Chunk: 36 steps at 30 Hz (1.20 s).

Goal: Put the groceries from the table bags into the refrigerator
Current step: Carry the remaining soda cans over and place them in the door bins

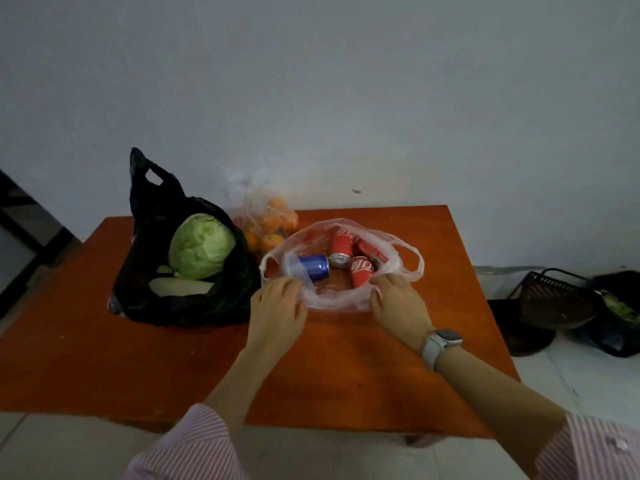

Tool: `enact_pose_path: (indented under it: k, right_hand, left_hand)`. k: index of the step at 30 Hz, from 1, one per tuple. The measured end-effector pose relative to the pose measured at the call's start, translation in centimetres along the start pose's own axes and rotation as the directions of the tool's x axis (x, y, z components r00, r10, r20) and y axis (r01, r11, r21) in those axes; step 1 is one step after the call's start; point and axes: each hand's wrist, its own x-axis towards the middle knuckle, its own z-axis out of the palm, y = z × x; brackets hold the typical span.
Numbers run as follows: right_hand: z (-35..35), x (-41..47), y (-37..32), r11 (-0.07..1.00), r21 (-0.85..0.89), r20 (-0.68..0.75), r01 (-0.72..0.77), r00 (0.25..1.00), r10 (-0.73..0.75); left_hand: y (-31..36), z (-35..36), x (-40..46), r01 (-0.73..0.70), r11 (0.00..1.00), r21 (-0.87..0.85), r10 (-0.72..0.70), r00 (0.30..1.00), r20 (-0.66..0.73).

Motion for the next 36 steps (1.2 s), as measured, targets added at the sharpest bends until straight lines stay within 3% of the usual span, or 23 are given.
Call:
enact_pose_path:
  k: [7,11,17,20,24,26,29,32,36]
  right_hand:
    - [4.1,10.0,1.6,0.992,-0.125,0.066,-0.024,0.997,0.033]
    - [6.4,13.2,1.8,0.943,-0.296,0.135,-0.151,0.971,0.197]
    - [10.6,14.7,3.2,0.861,-0.357,0.235,-0.361,0.858,0.457]
    - [12.0,15.2,3.3,0.822,-0.376,0.226,-0.429,0.817,0.530]
    - [12.5,15.6,2.8,0.819,-0.367,0.175,-0.440,0.832,0.526]
    - [11.8,15.1,2.6,0.865,-0.244,0.138,-0.439,0.867,0.479]
    - [9.4,13.7,2.5,0.901,0.228,0.096,-0.370,0.929,0.357]
    - [6.5,12.4,1.8,0.815,0.495,0.003,-0.300,0.939,0.344]
    - [3.2,10.9,1.0,0.611,0.742,-0.101,-0.275,0.855,0.508]
  left_hand:
    - [-3.2,5.1,11.6,-0.151,0.976,0.157,0.134,0.984,0.117]
    - [-5.1,9.1,16.3,-0.322,0.933,0.163,0.283,0.933,0.221]
    - [-8.1,14.4,18.5,-0.348,0.934,0.087,0.259,0.823,0.506]
    - [-9.1,15.9,18.6,-0.312,0.950,0.005,0.274,0.841,0.466]
    - [-9.9,16.0,18.9,-0.319,0.933,-0.169,0.359,0.864,0.352]
    - [-9.8,14.9,19.0,-0.255,0.911,-0.324,0.352,0.889,0.292]
    - [-9.1,12.9,19.1,-0.126,0.831,-0.542,0.289,0.931,0.225]
    - [-7.4,10.8,19.0,0.029,0.714,-0.700,0.174,0.961,0.217]
    - [-4.0,8.2,18.5,0.184,0.535,-0.825,0.106,0.954,0.281]
